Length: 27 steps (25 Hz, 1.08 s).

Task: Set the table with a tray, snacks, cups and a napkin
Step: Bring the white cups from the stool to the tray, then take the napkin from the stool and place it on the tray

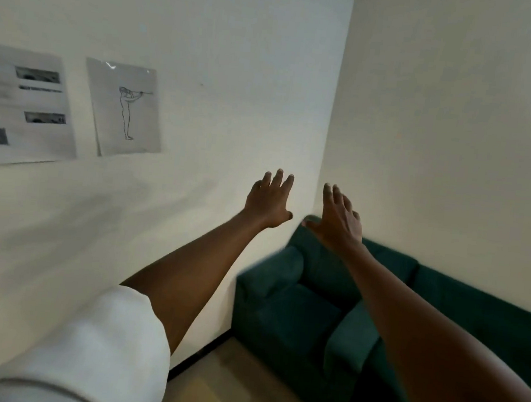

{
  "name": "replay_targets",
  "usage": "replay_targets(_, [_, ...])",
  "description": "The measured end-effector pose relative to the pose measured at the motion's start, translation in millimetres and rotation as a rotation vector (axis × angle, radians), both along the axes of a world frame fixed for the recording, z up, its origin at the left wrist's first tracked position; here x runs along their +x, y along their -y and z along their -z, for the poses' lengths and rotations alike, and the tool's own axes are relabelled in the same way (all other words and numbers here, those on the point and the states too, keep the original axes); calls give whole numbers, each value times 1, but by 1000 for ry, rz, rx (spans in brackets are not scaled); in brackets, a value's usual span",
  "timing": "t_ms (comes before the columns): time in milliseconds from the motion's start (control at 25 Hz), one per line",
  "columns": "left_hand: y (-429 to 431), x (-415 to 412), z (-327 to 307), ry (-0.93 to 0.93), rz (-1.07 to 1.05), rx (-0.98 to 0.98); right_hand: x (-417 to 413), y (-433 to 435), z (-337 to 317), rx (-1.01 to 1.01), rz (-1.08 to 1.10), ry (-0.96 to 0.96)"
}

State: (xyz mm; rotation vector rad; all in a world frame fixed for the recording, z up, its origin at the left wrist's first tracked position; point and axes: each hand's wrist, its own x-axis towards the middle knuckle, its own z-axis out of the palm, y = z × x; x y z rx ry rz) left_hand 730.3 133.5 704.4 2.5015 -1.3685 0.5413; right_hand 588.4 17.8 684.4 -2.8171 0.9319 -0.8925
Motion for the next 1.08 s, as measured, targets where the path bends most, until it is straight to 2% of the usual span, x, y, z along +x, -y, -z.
replay_targets(120, [4, 81, 54, -47, -42, 37, 72, 9, 53, 77, -1, -62])
replay_targets(320, [13, 158, 207, -256, -77, 140, 159, 18, 191, 269, 2, -177])
replay_targets(520, [4, 176, 454, -544, -120, 253, 212, 2, 429, 506, 19, -319])
replay_targets(680, [-32, 145, 616, -744, -168, 361, 189, -44, 589, 712, 108, -412])
replay_targets(760, [-50, 124, 714, -926, -161, 410, 166, -75, 684, 825, 74, -461])
replay_targets(800, [-56, 123, 717, -925, -171, 431, 160, -84, 689, 851, 60, -448])
replay_targets(880, [-76, 105, 773, -989, -189, 496, 147, -111, 747, 999, 146, -468])
replay_targets(960, [-84, 100, 806, -986, -203, 427, 147, -127, 781, 1065, 256, -414])
replay_targets(1080, [-90, 94, 813, -933, -198, 343, 153, -141, 789, 1135, 495, -267])
